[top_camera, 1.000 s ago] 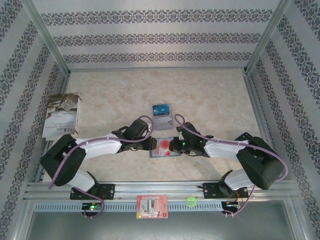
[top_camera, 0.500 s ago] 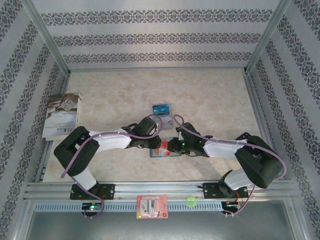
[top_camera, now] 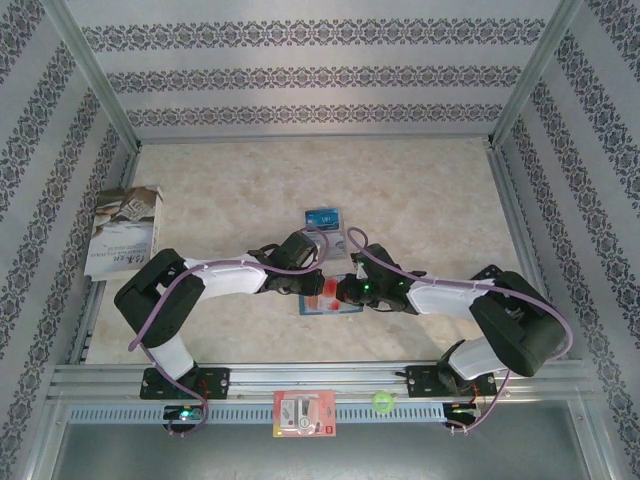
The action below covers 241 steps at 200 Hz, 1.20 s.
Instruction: Take the credit cards out of the card holder
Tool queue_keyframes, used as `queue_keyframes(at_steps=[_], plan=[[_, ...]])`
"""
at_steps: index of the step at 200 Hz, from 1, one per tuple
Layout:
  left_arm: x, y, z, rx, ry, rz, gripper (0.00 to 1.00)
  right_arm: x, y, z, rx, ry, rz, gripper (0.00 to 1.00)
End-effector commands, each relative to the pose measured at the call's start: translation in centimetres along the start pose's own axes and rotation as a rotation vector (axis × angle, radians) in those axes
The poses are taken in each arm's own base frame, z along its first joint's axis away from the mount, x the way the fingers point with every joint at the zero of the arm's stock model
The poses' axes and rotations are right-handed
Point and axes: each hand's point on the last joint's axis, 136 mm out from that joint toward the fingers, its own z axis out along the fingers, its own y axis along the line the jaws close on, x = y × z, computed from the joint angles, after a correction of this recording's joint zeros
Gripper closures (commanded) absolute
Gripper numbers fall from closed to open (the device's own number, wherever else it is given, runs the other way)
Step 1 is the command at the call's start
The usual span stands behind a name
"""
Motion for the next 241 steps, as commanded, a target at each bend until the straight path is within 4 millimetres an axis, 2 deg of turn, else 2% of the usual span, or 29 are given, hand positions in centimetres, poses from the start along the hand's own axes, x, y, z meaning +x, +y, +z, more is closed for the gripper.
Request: queue_keyframes(at_steps=[1, 37, 65, 101, 135, 157, 186, 241], plan=[[4.1, 2.8, 0.6, -0.088, 0.132, -0.01, 0.83, 0.6, -3.3, -1.0, 0.109, -0.021, 0.041, 1.0], [3.4, 2.3, 0.3, -0.06, 0.104, -0.01, 0.79, 0.5, -3.7, -3.3, 0.118, -0.065, 0.03, 1.0], [1.5, 0.3, -0.8, 0.023, 0.037, 0.006, 0.67, -0.3, -1.7, -4.8, 0.054, -0.096, -0.045, 1.0], [-3.2, -3.0, -5.4, 0.195, -0.145, 0.003, 0.51, -1.9, 1.0, -7.0, -0.027, -0.159, -0.14, 1.0], [-6.3, -3.9, -9.4, 0.392, -0.29, -0.041, 0.41, -3.8, 4.6, -9.2, -0.17, -0.254, -0.212, 1.0], [-7.0, -5.4, -11.2, 0.536, -0.35, -0.026, 0.36, -4.8, 7.2, -10.4, -0.287, -0.298, -0.245, 1.0], [-7.3, -6.5, -12.9, 0.647, -0.414, -0.011, 0.35, -5.8, 10.0, -12.0, -0.429, -0.354, -0.26, 1.0], [-7.2, -7.2, -14.7, 0.727, -0.477, 0.014, 0.41, -6.8, 13.1, -13.8, -0.593, -0.393, -0.265, 1.0]])
